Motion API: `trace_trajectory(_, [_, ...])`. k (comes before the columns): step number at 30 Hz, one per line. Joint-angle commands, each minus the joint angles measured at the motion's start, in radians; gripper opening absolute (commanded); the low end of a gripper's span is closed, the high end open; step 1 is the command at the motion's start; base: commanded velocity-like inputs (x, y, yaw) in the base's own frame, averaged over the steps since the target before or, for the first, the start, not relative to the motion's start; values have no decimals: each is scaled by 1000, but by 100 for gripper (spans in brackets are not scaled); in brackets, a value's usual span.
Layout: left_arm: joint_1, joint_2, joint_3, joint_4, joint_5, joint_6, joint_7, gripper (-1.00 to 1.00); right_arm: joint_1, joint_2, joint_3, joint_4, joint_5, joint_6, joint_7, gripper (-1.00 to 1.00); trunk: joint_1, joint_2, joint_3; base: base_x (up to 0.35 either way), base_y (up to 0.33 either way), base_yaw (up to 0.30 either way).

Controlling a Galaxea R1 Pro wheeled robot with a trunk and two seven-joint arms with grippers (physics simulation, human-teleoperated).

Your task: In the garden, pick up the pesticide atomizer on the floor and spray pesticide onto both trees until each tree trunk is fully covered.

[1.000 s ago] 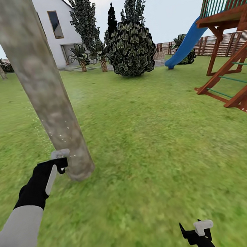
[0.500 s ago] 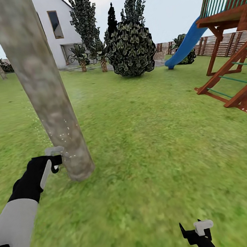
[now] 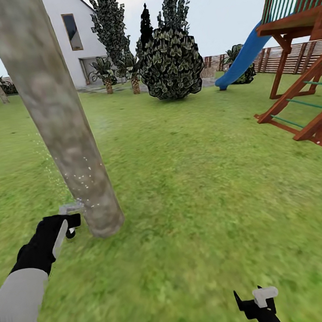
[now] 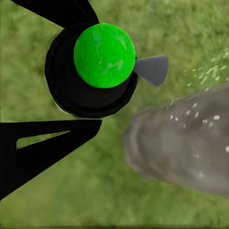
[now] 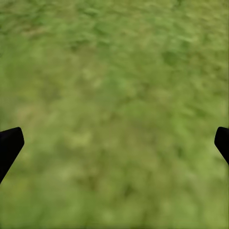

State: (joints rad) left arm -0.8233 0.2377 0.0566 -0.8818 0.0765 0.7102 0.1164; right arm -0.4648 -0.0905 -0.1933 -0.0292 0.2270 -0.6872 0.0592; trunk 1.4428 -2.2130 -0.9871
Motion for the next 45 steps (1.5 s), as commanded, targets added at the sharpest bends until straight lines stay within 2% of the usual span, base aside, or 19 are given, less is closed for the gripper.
trace_trajectory(1, [-43,2,2,-6,2,34,1,-100,0,0,0,0,0,0,0,100,0,0,0,1,1,0])
trace_trajectory(2, [-65,5,3,-9,2,54,2,-100,0,0,0,0,0,0,0,100,0,0,0,0,0,0])
trace_trajectory(5, [-59,8,-4,0,1,53,6,-100,0,0,0,0,0,0,1,100,0,0,0,0,0,0])
trace_trajectory(8, [-49,34,-5,7,1,46,6,-100,0,0,0,0,0,0,0,100,0,0,0,0,0,0])
trace_trajectory(9, [-24,42,-3,8,2,38,6,-100,0,0,0,0,0,0,-1,100,0,0,0,0,0,0])
trace_trajectory(12, [-8,36,-8,-14,6,16,-1,-100,0,0,0,0,0,0,-1,100,0,0,0,0,0,0])
trace_trajectory(13, [-10,30,-7,-38,7,21,-2,-100,0,0,0,0,0,0,-1,100,0,0,0,0,0,0])
trace_trajectory(15, [-17,-15,-7,-89,7,32,0,-100,0,0,0,0,0,0,-1,100,0,0,0,0,0,0])
trace_trajectory(16, [-22,-27,-7,-108,7,56,0,-100,0,0,0,0,0,0,-1,100,0,0,0,0,0,0])
trace_trajectory(21, [-33,-37,-7,-310,9,211,1,-100,0,0,0,0,0,1,-1,100,0,0,0,0,0,0])
trace_trajectory(24, [-80,-43,-7,-384,14,290,0,-100,0,0,0,0,0,0,-1,100,0,0,0,0,0,0])
trace_trajectory(28, [-95,-129,-8,-394,16,301,0,-100,0,0,0,0,0,1,-1,100,0,0,0,0,0,0])
trace_trajectory(29, [-95,-161,-24,-394,12,301,0,-100,0,0,0,0,0,1,-1,100,0,0,0,0,0,0])
trace_trajectory(31, [-97,-184,-71,-394,5,301,5,-100,0,0,0,0,0,0,-1,100,0,0,0,0,0,0])
trace_trajectory(34, [-100,-174,-74,-403,2,302,6,-100,0,0,0,0,0,1,0,100,0,0,0,0,0,0])
trace_trajectory(36, [-103,-153,-53,-436,2,303,6,-100,0,0,0,0,0,1,0,100,0,0,0,0,0,0])
trace_trajectory(40, [-116,-57,1,-449,10,305,6,-100,0,0,0,0,0,1,0,100,0,0,0,0,0,0])
trace_trajectory(44, [-129,-29,13,-449,11,305,6,-100,0,0,0,0,0,1,0,100,0,0,0,0,0,0])
trace_trajectory(45, [-148,-36,8,-449,12,305,6,-100,0,0,0,0,0,1,0,100,0,0,0,0,0,0])
